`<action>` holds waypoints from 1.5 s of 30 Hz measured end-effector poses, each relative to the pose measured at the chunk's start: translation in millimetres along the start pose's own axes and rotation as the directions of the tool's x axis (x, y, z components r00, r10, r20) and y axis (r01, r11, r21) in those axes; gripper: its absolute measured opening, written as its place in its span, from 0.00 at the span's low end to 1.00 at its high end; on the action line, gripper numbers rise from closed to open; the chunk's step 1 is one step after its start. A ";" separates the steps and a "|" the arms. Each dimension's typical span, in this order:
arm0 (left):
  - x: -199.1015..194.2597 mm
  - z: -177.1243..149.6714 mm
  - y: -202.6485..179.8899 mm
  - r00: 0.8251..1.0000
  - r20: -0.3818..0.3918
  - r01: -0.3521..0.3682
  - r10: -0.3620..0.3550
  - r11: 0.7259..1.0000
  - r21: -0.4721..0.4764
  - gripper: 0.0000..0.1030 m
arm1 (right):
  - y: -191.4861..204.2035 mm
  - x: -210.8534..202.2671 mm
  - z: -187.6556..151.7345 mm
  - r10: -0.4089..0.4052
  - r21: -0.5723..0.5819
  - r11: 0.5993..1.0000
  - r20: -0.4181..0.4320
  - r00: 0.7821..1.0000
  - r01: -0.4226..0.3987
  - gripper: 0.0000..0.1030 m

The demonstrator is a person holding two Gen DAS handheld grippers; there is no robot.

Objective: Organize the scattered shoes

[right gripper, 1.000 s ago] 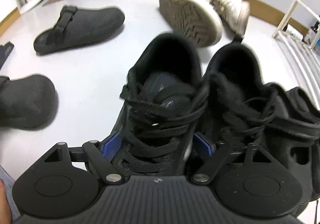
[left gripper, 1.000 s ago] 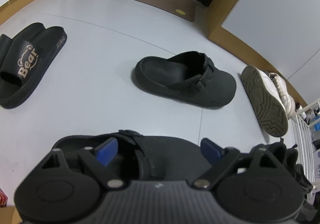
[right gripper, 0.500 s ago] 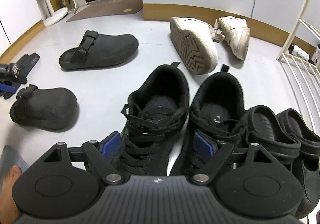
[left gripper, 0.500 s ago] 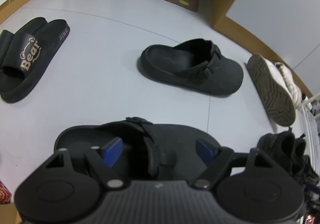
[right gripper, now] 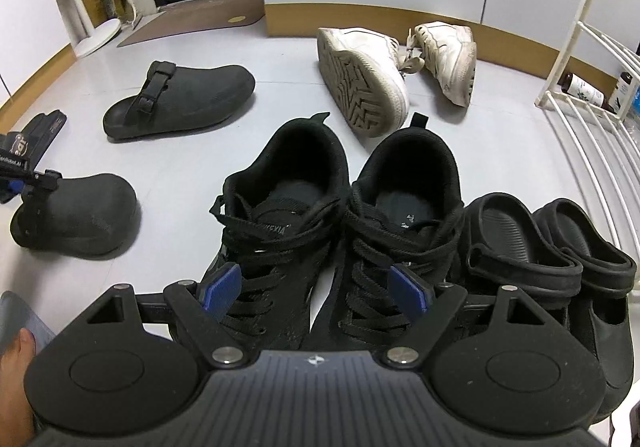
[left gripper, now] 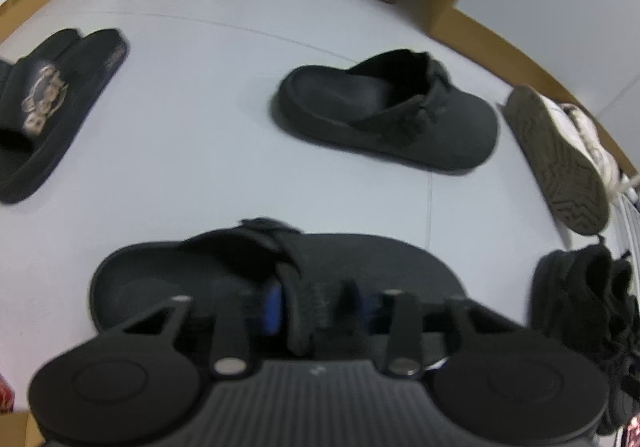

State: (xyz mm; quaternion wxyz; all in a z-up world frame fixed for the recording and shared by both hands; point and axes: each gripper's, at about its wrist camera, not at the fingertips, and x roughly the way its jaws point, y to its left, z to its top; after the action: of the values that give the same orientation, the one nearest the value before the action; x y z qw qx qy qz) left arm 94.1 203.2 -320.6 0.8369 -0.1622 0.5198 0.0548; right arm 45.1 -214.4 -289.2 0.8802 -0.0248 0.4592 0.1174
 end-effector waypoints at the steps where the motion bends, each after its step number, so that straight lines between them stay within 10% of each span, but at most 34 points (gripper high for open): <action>1: -0.5 0.6 -1.9 1.000 -0.002 -0.004 0.004 1.000 0.013 0.32 | -0.3 0.6 -0.3 0.000 0.003 1.000 -0.003 1.000 0.000 0.82; 25: -11.5 -5.7 -63.2 0.977 -0.094 0.214 -0.193 0.901 0.377 0.24 | 3.9 -3.7 -2.1 0.020 -0.014 1.000 0.032 0.999 -0.020 0.82; 31: -5.4 -3.2 -69.3 0.994 -0.050 0.107 -0.096 0.933 0.344 0.37 | 7.3 -3.0 -3.1 0.026 -0.026 0.999 0.029 0.999 -0.025 0.82; 35: -25.4 2.8 -67.6 0.998 0.041 0.037 -0.052 0.949 0.314 0.72 | 8.5 -2.7 -4.2 0.030 -0.029 0.999 0.028 0.999 -0.029 0.82; 45: -29.4 0.6 -48.4 0.998 0.059 -0.042 0.035 0.992 0.121 0.81 | 7.5 -4.2 -6.9 0.039 -0.035 0.999 0.028 0.999 -0.038 0.82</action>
State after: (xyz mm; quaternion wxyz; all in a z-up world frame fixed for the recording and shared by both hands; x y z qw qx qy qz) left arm 93.8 160.1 -283.8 0.8585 -0.0987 0.5013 0.0436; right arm 35.6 -208.9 -289.3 0.8836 -0.0297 0.4450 0.1426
